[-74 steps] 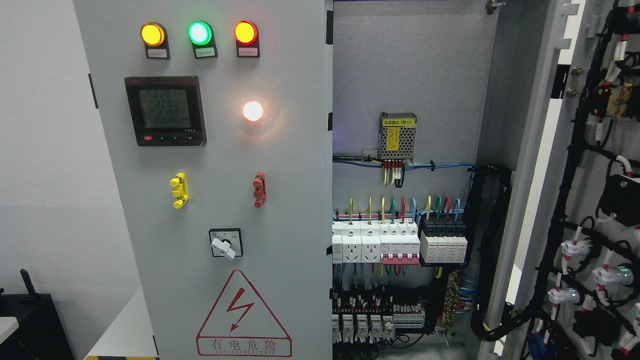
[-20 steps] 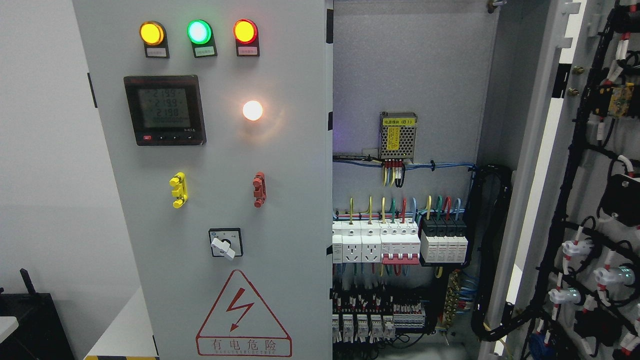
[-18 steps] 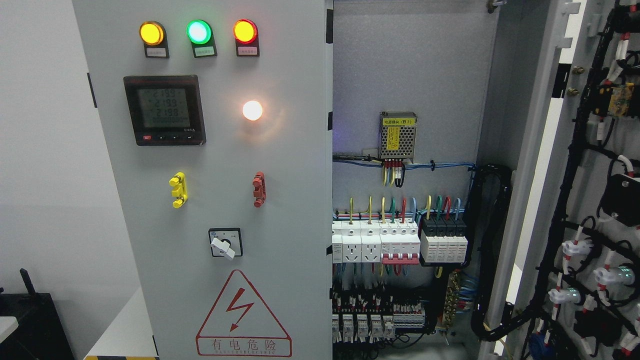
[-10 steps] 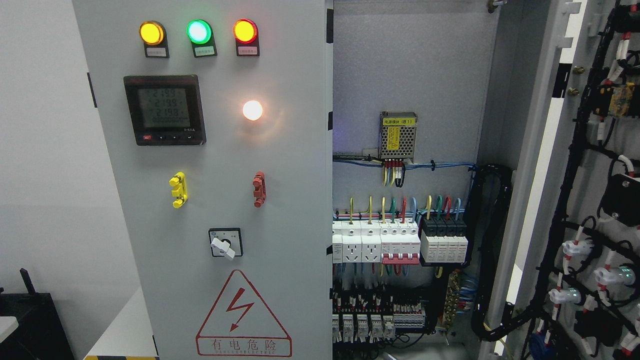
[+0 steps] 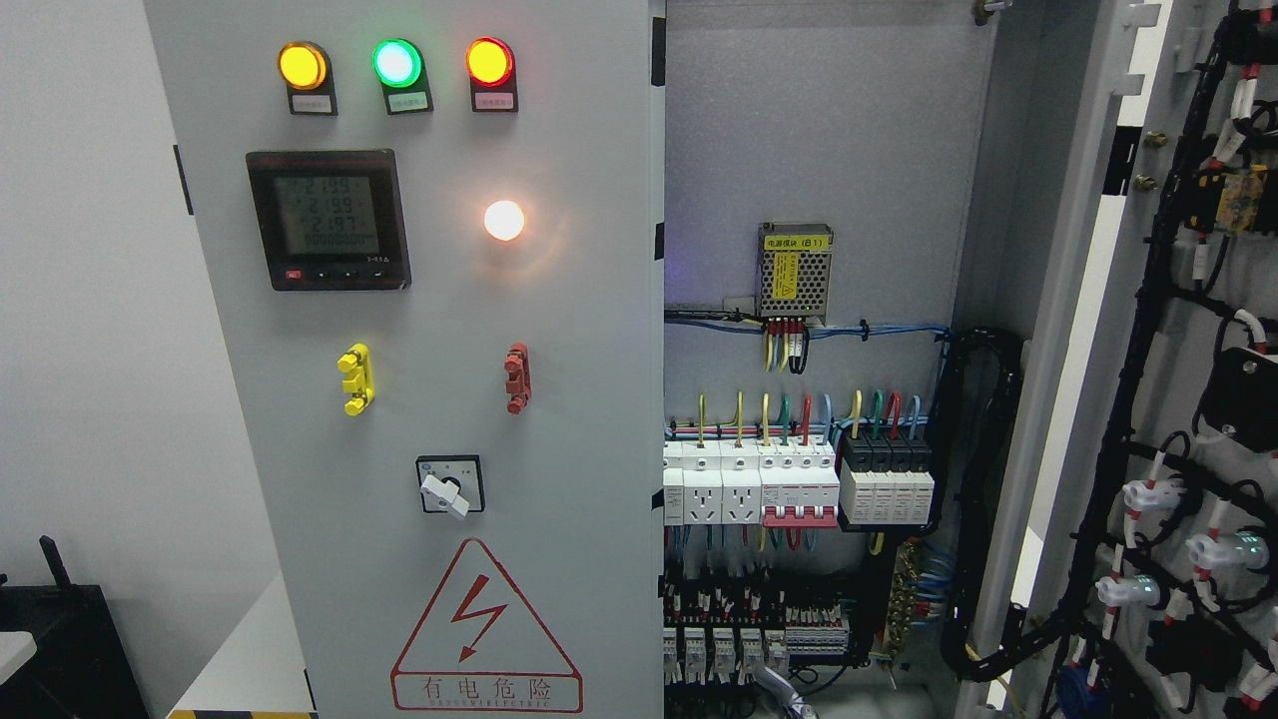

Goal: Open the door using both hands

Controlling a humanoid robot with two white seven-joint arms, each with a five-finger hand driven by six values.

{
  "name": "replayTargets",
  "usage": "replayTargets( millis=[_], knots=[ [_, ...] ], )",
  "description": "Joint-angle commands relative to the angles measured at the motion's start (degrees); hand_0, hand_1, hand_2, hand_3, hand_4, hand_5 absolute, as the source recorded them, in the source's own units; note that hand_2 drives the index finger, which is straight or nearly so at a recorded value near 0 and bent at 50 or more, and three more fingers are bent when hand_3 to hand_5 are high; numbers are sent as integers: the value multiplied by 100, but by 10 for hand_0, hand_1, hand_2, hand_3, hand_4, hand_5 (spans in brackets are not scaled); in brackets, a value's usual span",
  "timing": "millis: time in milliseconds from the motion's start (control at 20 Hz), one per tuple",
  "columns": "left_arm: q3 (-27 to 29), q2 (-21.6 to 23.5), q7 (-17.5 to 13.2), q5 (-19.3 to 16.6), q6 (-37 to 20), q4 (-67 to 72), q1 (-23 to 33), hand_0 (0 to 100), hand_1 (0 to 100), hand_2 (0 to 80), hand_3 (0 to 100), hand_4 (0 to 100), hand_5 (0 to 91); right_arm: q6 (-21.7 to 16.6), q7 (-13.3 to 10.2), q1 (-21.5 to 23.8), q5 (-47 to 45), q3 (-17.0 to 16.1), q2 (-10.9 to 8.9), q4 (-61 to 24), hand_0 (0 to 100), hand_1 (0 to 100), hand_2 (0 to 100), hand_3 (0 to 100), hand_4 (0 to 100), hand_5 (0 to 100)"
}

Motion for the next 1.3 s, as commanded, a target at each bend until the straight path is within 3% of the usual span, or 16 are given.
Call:
replayTargets(
  millis=[0,351,551,902,1052,1252],
  knots=[
    [1,-1,-1,2,-22,0,0,0,0,0,0,31,0,13,3,-360,-250,106,64,445,107,0,0,0,0,0],
    [1,-1,-1,2,-31,0,0,0,0,0,0,31,0,13,11,-764,-690,132,47,885,107,0,0,0,0,0],
    [1,-1,-1,2,-22,0,0,0,0,0,0,31,0,22,195,-975,-831,246,20,1025,107,0,0,0,0,0],
    [1,-1,-1,2,-22,0,0,0,0,0,0,31,0,30,222,-1362,-910,264,20,1482,107,0,0,0,0,0],
    [1,-1,-1,2,-22,0,0,0,0,0,0,31,0,398,222,-1503,-1173,264,20,1536,107,0,0,0,0,0],
    [1,-1,-1,2,-22,0,0,0,0,0,0,31,0,470,222,-1696,-1227,273,11,1606,107,0,0,0,0,0]
  ],
)
